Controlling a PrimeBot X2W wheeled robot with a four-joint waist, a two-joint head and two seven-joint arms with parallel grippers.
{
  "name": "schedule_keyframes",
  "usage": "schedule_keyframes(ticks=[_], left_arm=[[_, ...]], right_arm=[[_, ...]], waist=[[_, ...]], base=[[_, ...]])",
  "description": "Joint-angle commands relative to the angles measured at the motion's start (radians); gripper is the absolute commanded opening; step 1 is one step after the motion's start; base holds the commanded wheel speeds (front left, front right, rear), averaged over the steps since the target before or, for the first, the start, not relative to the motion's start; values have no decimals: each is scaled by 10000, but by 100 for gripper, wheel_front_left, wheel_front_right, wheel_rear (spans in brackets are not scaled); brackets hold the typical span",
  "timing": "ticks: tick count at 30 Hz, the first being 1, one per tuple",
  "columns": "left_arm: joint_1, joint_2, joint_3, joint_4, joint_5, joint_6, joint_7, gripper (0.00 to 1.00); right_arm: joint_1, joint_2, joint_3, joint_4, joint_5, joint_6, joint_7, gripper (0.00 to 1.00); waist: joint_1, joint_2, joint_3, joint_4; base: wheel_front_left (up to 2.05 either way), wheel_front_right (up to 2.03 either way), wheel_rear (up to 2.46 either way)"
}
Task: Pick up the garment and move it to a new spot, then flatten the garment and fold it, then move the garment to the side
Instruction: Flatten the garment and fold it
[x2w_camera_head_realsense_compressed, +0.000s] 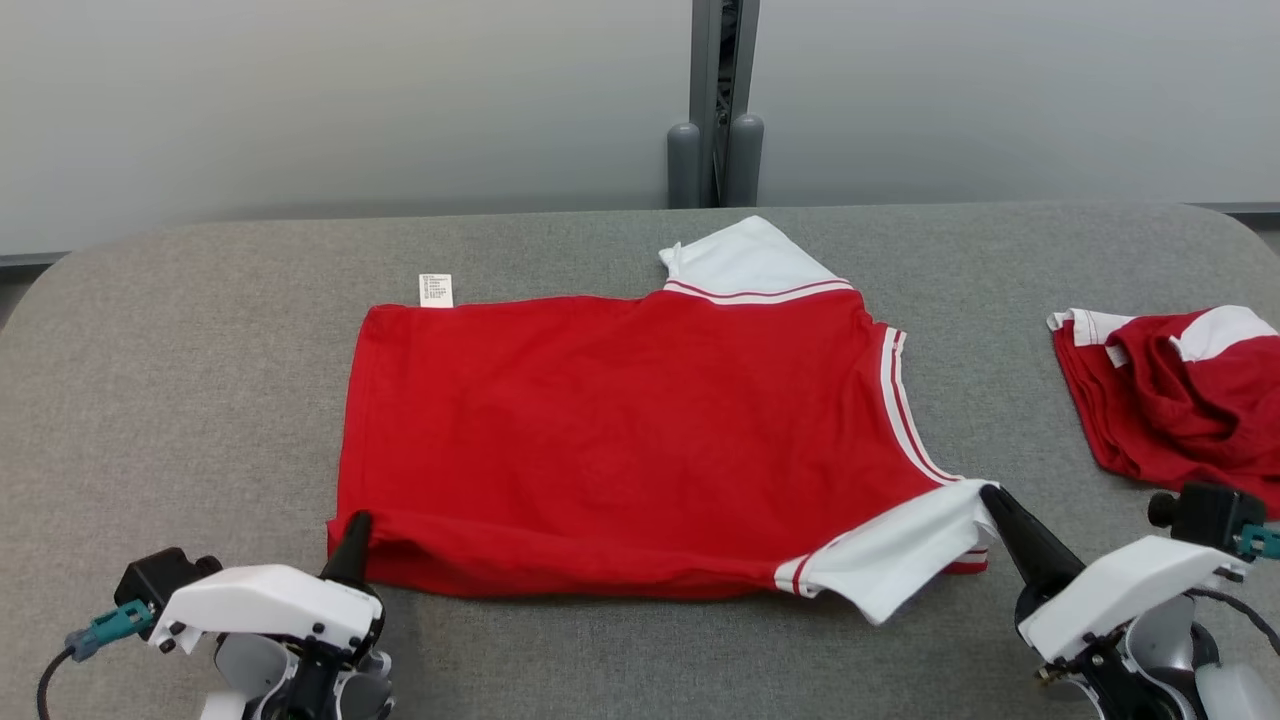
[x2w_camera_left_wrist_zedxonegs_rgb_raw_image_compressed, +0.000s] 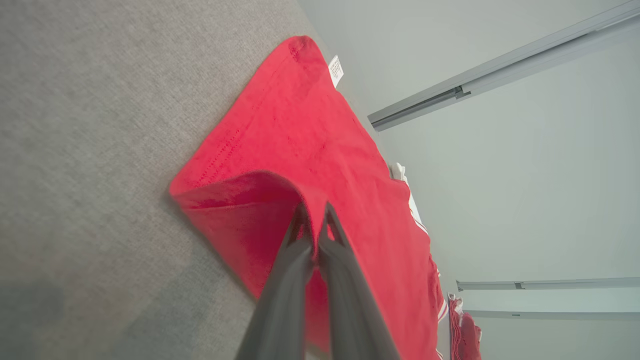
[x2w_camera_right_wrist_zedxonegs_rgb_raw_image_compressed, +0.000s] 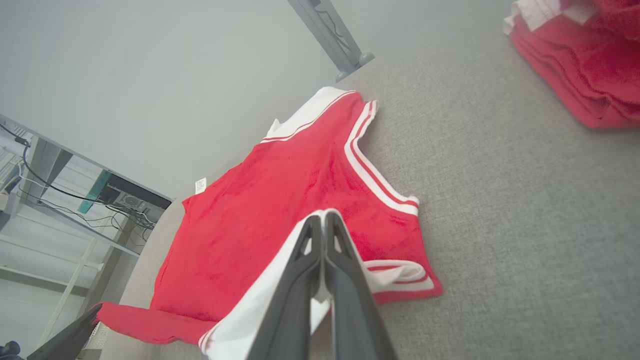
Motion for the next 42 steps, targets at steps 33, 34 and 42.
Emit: schedule_keyframes(ticks=[33,34,42], left_arm=[[-4095,-21,-235,4642,760,-693,-1187,100],[-4103,0,-291,4666,808,-775,-1242,100],[-3657,411,-574,4402,1393,-1130,-1836,100]], right_arm=[[-5725,-159,2499,5714,928,3,-1868,100],[-5787,-205,2596,5661,1029,3,-1989,100],[-5695,-985,3216,4752,1495,3,-3229,100]], waist=[[0,0,1562,-3],[0,0,1558,2],[0,0,1324,-53]], base=[[0,0,0],[0,0,0],[0,0,0]])
